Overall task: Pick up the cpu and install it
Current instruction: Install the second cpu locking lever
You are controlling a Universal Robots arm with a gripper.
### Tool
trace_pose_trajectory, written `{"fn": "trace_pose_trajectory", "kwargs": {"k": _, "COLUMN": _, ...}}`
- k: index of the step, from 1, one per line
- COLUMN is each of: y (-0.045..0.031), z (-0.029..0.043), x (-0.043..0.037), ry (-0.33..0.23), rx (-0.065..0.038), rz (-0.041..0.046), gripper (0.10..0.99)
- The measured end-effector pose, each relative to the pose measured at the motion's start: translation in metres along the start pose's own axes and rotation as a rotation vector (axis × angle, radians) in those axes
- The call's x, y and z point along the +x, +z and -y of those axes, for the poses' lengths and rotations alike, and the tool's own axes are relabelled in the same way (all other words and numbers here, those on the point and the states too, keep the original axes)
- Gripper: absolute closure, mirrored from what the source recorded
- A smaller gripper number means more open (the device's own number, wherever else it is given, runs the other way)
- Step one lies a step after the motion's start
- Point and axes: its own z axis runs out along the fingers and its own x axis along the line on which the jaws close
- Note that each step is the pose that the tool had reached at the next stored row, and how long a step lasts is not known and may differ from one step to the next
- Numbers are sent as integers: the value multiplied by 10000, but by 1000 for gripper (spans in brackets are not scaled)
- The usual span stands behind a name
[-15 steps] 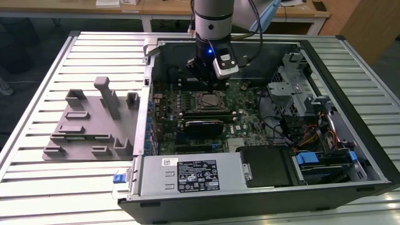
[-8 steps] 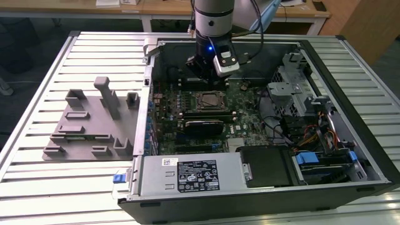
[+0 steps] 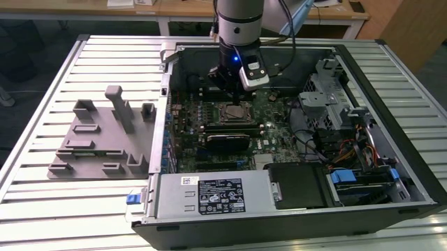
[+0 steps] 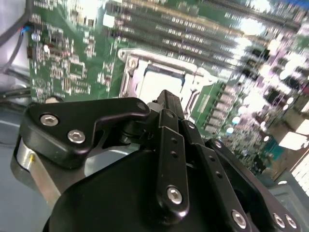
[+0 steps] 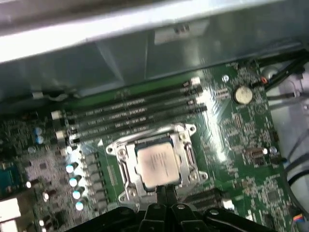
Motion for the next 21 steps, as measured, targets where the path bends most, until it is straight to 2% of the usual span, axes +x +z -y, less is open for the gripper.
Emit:
{"fn": "trace_pose_trajectory", "kwargs": {"k": 5, "y": 0, "z": 148, "x": -39, "ry": 0, "rx": -1, "rz": 1, "gripper": 980}}
{"fn": "trace_pose_trajectory", "kwargs": {"k": 8, "y": 0, "z": 203, "x": -48, "ry": -2, "rx": 0, "rz": 0, "gripper": 980}}
{"fn": "trace_pose_trajectory", "kwargs": {"k": 15, "y": 11, "z": 270, "x": -15, "ry": -149, "rx": -9, "rz": -3, "gripper": 980}}
{"fn": "trace_pose_trajectory", "kwargs": {"k": 21, "y": 41, "z": 287, "x": -4, "ry": -547, "rx": -32, "rz": -11, "gripper": 980}}
